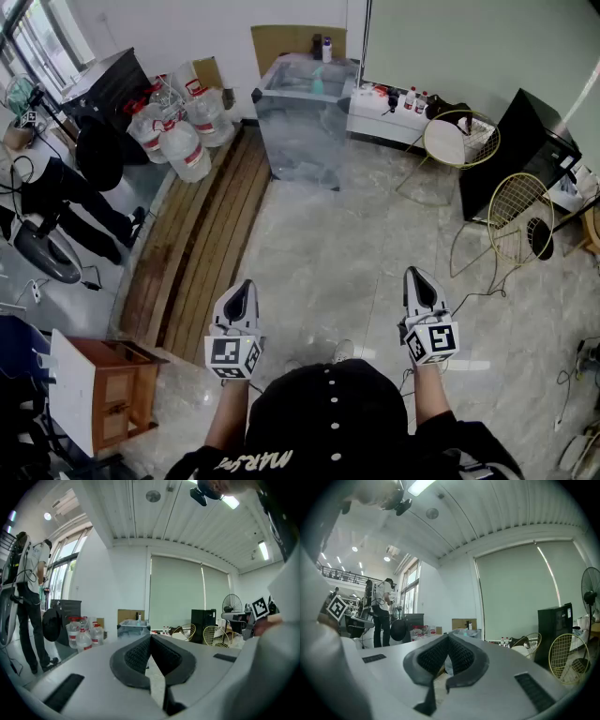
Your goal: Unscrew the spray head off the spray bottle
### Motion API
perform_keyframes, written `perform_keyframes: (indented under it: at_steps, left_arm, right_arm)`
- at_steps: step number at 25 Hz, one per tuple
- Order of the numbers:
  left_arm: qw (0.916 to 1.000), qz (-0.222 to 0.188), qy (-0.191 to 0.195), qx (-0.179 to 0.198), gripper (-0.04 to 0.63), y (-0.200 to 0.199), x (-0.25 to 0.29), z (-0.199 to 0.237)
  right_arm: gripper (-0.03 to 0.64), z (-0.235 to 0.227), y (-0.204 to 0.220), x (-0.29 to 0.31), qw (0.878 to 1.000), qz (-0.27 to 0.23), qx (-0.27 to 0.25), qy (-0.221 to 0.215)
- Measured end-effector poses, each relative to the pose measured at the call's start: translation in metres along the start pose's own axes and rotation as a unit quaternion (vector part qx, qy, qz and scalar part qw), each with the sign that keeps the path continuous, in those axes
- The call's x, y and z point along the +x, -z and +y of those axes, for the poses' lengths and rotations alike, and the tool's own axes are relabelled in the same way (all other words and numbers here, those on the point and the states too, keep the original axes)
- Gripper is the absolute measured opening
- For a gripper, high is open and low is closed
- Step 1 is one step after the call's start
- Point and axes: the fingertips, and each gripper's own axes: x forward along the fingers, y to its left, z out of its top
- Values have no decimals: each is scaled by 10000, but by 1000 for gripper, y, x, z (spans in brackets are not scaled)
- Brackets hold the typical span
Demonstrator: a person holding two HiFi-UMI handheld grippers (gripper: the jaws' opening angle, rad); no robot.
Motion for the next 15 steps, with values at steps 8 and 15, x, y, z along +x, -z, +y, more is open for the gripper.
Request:
perform_keyframes:
  at_steps: [8, 15]
  left_arm:
    - [9998, -75, 186, 84, 25, -7, 8, -18]
    - [10000, 10, 57, 41, 25, -6, 18, -27]
  right_arm:
    - [12, -12, 0, 3, 10000, -10, 0, -27]
    - [12, -34, 2, 1, 9998, -85, 204, 0]
